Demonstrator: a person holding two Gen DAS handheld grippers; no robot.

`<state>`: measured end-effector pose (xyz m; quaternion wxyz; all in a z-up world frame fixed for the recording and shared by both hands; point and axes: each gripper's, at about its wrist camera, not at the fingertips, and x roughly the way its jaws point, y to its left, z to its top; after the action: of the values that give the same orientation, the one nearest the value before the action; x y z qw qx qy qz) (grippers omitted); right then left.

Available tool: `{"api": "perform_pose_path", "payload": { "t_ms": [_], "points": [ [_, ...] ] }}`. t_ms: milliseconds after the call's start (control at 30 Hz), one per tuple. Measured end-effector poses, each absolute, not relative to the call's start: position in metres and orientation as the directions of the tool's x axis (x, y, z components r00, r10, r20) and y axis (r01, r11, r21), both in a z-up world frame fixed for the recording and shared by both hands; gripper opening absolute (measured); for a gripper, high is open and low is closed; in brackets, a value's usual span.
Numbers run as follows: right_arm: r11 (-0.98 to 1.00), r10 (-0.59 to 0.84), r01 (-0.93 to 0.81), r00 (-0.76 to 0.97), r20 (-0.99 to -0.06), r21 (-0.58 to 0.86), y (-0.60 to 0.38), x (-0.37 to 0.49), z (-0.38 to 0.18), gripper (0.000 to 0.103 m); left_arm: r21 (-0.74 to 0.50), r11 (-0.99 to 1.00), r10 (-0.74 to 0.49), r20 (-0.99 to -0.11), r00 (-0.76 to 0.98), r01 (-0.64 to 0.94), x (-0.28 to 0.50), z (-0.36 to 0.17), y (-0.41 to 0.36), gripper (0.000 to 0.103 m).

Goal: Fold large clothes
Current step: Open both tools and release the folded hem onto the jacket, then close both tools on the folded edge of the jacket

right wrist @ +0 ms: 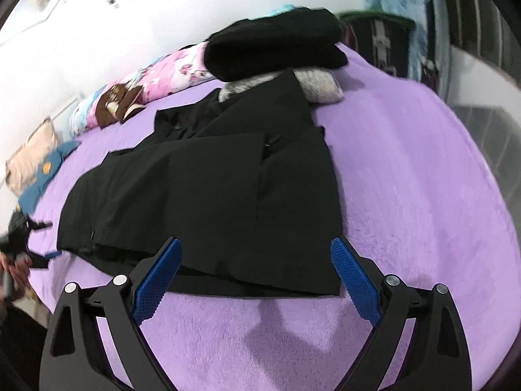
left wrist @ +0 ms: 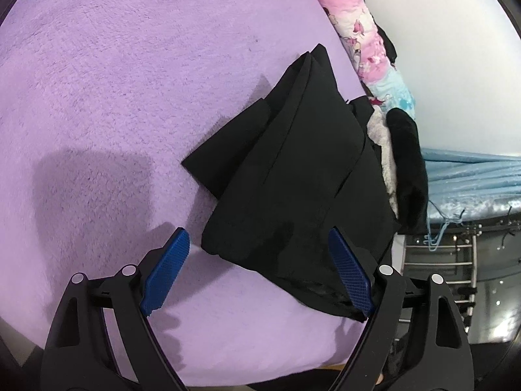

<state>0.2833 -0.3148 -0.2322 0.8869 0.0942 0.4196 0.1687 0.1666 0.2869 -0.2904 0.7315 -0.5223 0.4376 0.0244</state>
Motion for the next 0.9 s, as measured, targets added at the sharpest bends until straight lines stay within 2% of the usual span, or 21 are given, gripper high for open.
{"api": "perform_pose_path", "payload": {
  "t_ms": [300,400,467,533,600,667,733,900],
  "points": [
    [0.832,0.486,-0.012,0.499,-0.717,0.555,-0.355,0.309,-0.270,0.091,-0.725,0.503,-0.433,-0.682,0.589,-0.470,0.175,-0.294,0.278,0.076],
    [0.798,0.519,0.028,0.473,-0.712,0.601,-0.360,0.314,-0.281,0.090,-0.734,0.495,-0.448,-0.675,0.587,-0.466,0.179,-0.298,0.279,0.069],
    [0.789,0.535,0.031,0.456,-0.711,0.614,-0.358,0.315,-0.285,0.080,-0.735,0.494,-0.451,-0.673,0.587,-0.464,0.182,-0.300,0.279,0.062],
    [0.788,0.554,0.011,0.423,-0.717,0.615,-0.351,0.317,-0.289,0.053,-0.737,0.497,-0.454,-0.671,0.587,-0.458,0.184,-0.301,0.278,0.057],
    [0.805,0.546,-0.011,0.406,-0.733,0.594,-0.346,0.318,-0.289,0.039,-0.735,0.509,-0.452,-0.671,0.588,-0.448,0.186,-0.299,0.277,0.046],
    [0.808,0.544,-0.021,0.412,-0.731,0.589,-0.345,0.318,-0.287,0.035,-0.747,0.504,-0.462,-0.657,0.596,-0.433,0.188,-0.296,0.276,0.032],
    [0.804,0.544,-0.012,0.419,-0.727,0.594,-0.347,0.318,-0.285,0.023,-0.755,0.511,-0.464,-0.644,0.608,-0.411,0.189,-0.290,0.276,0.027],
    [0.793,0.547,-0.008,0.451,-0.705,0.609,-0.349,0.315,-0.276,0.006,-0.767,0.520,-0.438,-0.618,0.653,-0.377,0.188,-0.269,0.275,0.017]
  ]
}}
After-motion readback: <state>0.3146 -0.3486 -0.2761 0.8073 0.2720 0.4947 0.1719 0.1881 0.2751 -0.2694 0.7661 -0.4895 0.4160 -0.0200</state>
